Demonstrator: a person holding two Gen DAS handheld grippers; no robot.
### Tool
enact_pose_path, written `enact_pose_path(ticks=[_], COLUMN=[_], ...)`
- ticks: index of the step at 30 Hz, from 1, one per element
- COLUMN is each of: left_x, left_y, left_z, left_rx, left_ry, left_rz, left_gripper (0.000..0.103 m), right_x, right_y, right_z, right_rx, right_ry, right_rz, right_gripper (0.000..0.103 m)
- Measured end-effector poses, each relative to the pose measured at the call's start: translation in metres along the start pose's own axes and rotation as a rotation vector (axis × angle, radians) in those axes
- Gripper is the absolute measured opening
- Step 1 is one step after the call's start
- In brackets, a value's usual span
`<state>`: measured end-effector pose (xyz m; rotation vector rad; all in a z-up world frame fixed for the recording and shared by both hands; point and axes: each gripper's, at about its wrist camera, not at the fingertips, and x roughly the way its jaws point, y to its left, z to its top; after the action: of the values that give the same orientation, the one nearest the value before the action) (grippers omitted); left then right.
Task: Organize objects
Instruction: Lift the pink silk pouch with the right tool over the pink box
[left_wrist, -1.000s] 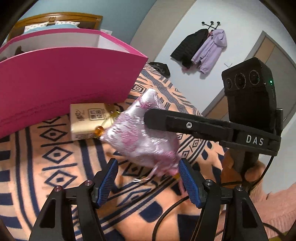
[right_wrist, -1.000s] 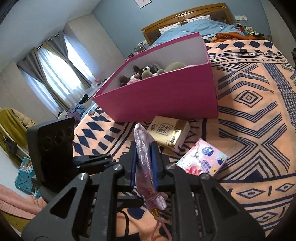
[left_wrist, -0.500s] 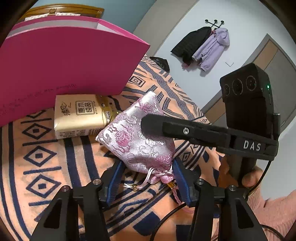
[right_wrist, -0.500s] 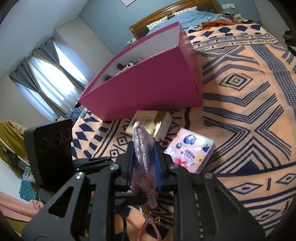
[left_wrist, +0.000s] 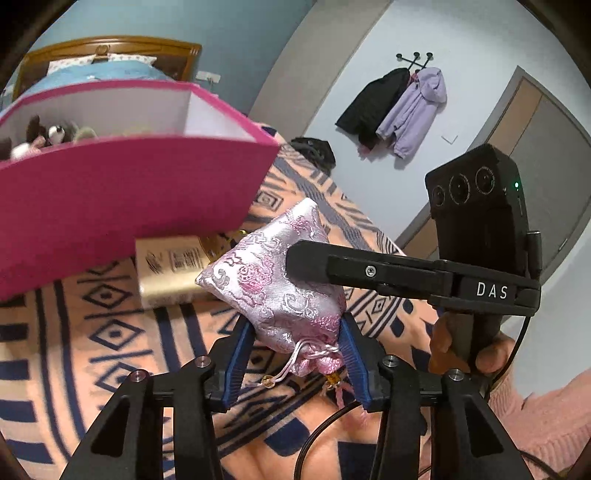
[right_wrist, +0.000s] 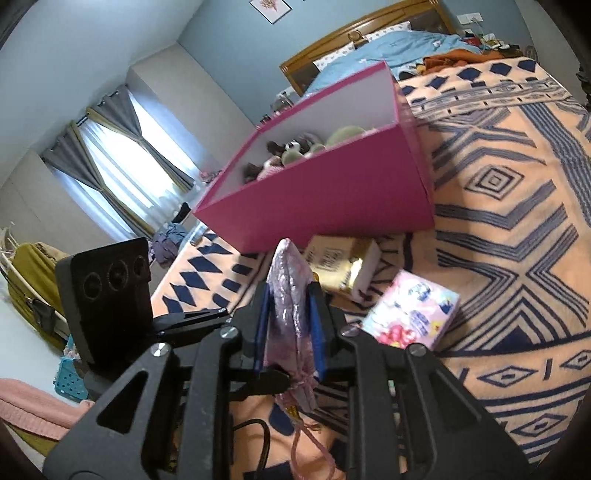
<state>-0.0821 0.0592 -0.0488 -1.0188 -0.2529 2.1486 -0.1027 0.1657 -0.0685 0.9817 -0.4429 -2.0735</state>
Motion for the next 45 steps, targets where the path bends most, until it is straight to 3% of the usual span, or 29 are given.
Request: enact_pose_path(ticks=[24,45], left_x=[-0.043,-0.05], left_y=[-0.004,0.017], left_z=[0.078,0.154], left_rx=[0.1,0.058], left_ry=[-0.131,-0.192], left_rz=[0.077,0.102], left_gripper=[0.047,0.047], right_x=[-0.005,0.004], right_y=[0.03,0.036], right_z=[0.076,0.155], right_rx=[-0.061,-0.129], right_ry=[-0.102,-0.16], right_rz=[0.089,0.067], right_gripper=[0.023,0.023])
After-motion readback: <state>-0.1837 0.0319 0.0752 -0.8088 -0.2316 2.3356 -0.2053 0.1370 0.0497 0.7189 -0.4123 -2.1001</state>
